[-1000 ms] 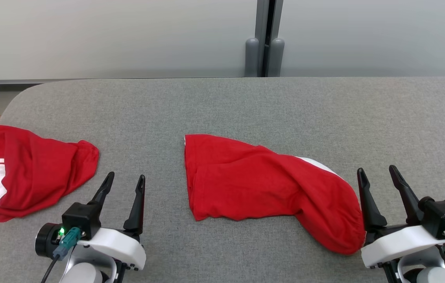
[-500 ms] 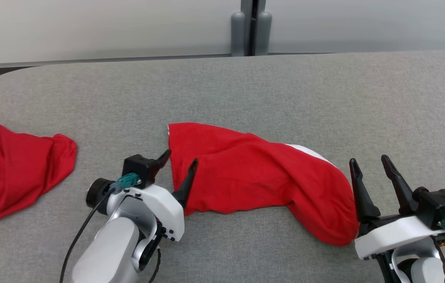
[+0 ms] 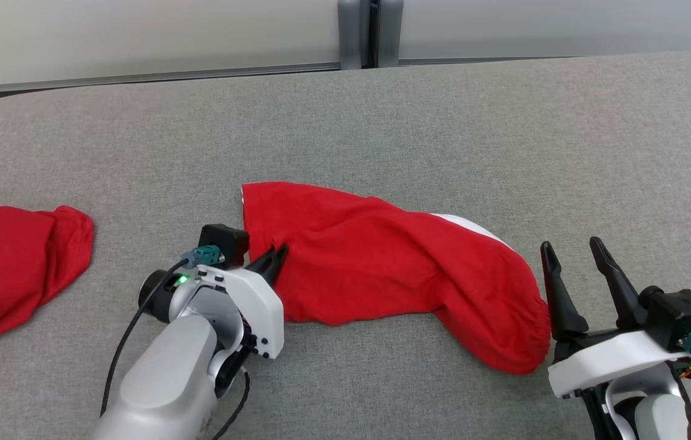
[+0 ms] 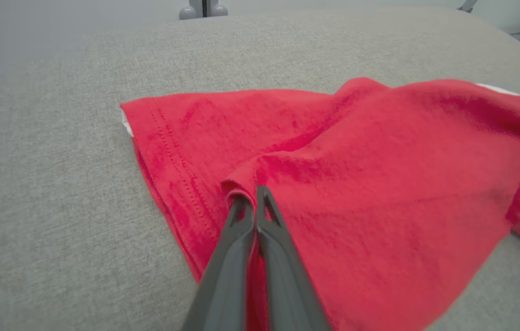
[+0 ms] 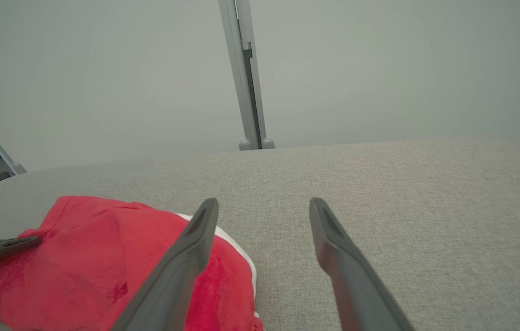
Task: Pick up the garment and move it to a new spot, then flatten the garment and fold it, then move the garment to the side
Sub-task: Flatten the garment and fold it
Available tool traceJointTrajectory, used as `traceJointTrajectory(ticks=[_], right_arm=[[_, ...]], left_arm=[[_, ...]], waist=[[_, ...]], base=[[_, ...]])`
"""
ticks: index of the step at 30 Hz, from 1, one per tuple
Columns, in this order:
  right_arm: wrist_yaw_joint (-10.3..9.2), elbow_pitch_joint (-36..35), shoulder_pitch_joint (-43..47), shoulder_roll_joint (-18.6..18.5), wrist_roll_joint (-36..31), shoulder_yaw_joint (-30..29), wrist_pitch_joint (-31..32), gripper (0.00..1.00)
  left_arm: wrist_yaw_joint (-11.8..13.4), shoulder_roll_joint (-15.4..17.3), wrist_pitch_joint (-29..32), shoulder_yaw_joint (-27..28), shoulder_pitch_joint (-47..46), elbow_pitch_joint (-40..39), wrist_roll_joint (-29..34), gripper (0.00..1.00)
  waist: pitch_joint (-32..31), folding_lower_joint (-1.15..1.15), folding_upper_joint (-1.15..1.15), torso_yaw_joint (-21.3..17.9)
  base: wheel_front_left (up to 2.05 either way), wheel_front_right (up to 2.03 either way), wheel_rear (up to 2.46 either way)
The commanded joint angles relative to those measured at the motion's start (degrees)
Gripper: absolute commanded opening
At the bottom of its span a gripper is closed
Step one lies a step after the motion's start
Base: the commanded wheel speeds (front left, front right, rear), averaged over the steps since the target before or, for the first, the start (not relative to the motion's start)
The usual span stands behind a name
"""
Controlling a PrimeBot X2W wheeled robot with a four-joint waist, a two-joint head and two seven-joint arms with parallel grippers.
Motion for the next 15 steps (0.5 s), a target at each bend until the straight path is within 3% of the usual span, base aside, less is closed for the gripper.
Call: traceJointTrajectory(ticks=[1, 9, 15], right_arm=[[-0.1, 0.2, -0.6, -0.1, 0.3, -0.2, -0.5, 1.0], [-0.1, 0.4, -0.5, 0.0, 0.5, -1.3, -0.1, 1.0], [-0.1, 0.3, 0.9, 0.1, 0.9, -2.1, 0.0, 1.0]], left_arm=[[-0.1, 0.3, -1.6, -0.2, -1.6, 0.4, 0.2, 0.0], [0.7, 1.9, -10.1, -0.8, -3.9, -2.8, 2.8, 0.0], [1.9, 4.8, -11.0, -1.8, 3.2, -12.1, 3.2, 0.0]], waist=[[0.1, 0.0, 0.0, 0.1], [-0.6, 0.0, 0.0, 1.5], [-1.7, 0.0, 0.0, 2.6]], base=[[0.0, 0.0, 0.0], [0.0, 0.0, 0.0], [0.0, 0.0, 0.0]])
